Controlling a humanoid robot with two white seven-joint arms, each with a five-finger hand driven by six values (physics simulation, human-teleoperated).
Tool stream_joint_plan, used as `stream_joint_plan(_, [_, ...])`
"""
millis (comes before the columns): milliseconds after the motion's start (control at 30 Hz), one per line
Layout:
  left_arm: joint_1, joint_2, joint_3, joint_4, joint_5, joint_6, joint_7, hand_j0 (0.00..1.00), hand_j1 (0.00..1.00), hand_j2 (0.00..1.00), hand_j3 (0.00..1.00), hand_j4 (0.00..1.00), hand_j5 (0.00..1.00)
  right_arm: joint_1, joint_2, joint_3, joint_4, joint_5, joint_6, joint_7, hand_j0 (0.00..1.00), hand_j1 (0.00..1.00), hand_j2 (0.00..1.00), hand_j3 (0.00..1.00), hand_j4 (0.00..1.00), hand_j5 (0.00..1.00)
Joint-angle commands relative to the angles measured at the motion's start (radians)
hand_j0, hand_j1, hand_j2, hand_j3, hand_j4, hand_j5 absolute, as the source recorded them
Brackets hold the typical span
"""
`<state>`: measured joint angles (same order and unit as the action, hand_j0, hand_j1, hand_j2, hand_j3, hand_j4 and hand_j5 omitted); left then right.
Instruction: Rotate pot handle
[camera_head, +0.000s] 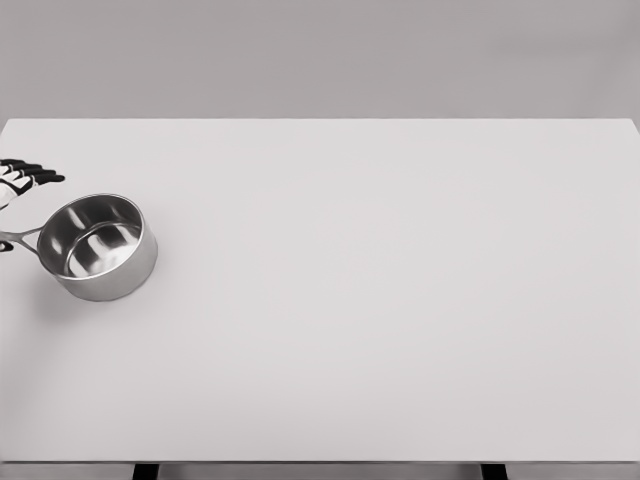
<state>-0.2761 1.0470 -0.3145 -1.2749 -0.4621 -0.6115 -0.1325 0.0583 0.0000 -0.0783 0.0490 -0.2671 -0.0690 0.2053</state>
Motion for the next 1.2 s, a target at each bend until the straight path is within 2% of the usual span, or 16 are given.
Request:
stream_joint_plan(0, [0.002,0.010,0.000,-0.007,0.011,0.001,0.001,1.00,1.00,1.00,1.00,1.00,1.00,0.000,0.000,0.000,0.000,0.000,0.000,0.000,1.00,1.00,1.00,1.00,1.00,1.00])
stream_joint_plan(167, [0.005,0.011,0.002,-0.011,0.014,0.001,0.002,1.00,1.00,1.00,1.00,1.00,1.00,0.000,0.000,0.000,0.000,0.000,0.000,0.000,1.00,1.00,1.00,1.00,1.00,1.00])
stream_joint_plan(300, [0.006,0.015,0.002,-0.066,0.025,0.001,0.004,1.00,1.00,1.00,1.00,1.00,1.00,0.000,0.000,0.000,0.000,0.000,0.000,0.000,1.00,1.00,1.00,1.00,1.00,1.00])
stream_joint_plan(400, [0.008,0.015,0.002,-0.070,0.026,0.001,0.005,1.00,1.00,1.00,1.00,1.00,1.00,0.000,0.000,0.000,0.000,0.000,0.000,0.000,1.00,1.00,1.00,1.00,1.00,1.00])
stream_joint_plan(733, [0.009,0.061,0.003,-0.101,0.086,0.001,0.005,1.00,1.00,1.00,1.00,1.00,1.00,0.000,0.000,0.000,0.000,0.000,0.000,0.000,1.00,1.00,1.00,1.00,1.00,1.00])
stream_joint_plan(800, [0.008,0.084,0.005,-0.152,0.144,0.001,0.005,1.00,1.00,1.00,1.00,1.00,1.00,0.000,0.000,0.000,0.000,0.000,0.000,0.000,1.00,1.00,1.00,1.00,1.00,1.00])
stream_joint_plan(833, [0.009,0.087,0.032,-0.176,0.161,0.001,0.005,1.00,1.00,1.00,1.00,1.00,1.00,0.000,0.000,0.000,0.000,0.000,0.000,0.000,1.00,1.00,1.00,1.00,1.00,1.00])
stream_joint_plan(900, [0.009,0.080,0.084,-0.234,0.180,0.001,0.005,1.00,1.00,1.00,1.00,1.00,1.00,0.000,0.000,0.000,0.000,0.000,0.000,0.000,1.00,1.00,1.00,1.00,1.00,1.00])
stream_joint_plan(1000, [-0.002,0.074,0.106,-0.291,0.201,0.001,0.004,1.00,1.00,1.00,1.00,1.00,1.00,-0.002,0.000,0.000,0.000,0.000,0.000,0.000,1.00,1.00,1.00,1.00,1.00,1.00])
stream_joint_plan(1167, [-0.008,-0.050,0.103,-0.409,0.209,0.001,-0.001,1.00,1.00,1.00,1.00,1.00,1.00,0.000,0.000,0.000,0.000,0.000,0.000,0.000,1.00,1.00,1.00,1.00,1.00,1.00])
